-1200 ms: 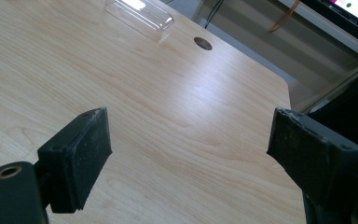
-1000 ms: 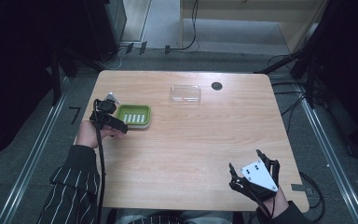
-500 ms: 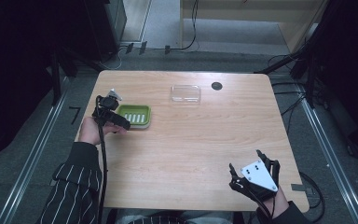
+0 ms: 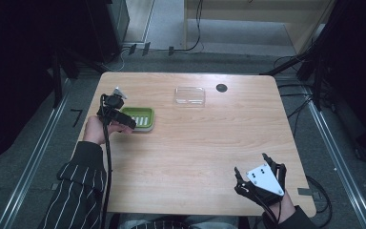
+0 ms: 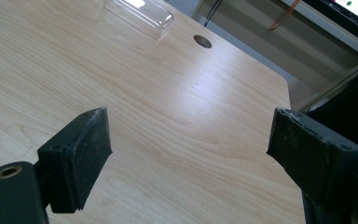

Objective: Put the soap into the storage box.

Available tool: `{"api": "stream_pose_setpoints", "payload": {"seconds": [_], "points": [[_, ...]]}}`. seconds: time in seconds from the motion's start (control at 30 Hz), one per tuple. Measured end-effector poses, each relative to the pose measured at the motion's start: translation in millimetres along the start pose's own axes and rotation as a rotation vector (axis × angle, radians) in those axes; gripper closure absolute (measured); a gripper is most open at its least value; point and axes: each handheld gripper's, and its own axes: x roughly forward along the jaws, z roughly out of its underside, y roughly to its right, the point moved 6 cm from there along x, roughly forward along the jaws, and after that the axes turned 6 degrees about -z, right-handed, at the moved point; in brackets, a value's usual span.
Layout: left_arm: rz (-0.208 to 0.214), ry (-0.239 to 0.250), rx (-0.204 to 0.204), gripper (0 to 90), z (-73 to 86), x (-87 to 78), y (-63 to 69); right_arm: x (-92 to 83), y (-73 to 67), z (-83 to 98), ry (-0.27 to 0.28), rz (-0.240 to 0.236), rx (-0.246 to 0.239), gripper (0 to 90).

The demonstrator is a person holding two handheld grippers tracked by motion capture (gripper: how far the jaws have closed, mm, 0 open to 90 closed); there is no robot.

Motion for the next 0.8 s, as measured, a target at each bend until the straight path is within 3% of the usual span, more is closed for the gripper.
{"api": "stream_pose_setpoints", "payload": {"seconds": [0.8], "points": [[0.007,0.034,-0.01,12.8,-22.1,1.5,3.5,0.6,-0.5,0.0,-0.003,-0.003,-0.003,13.1]]}}
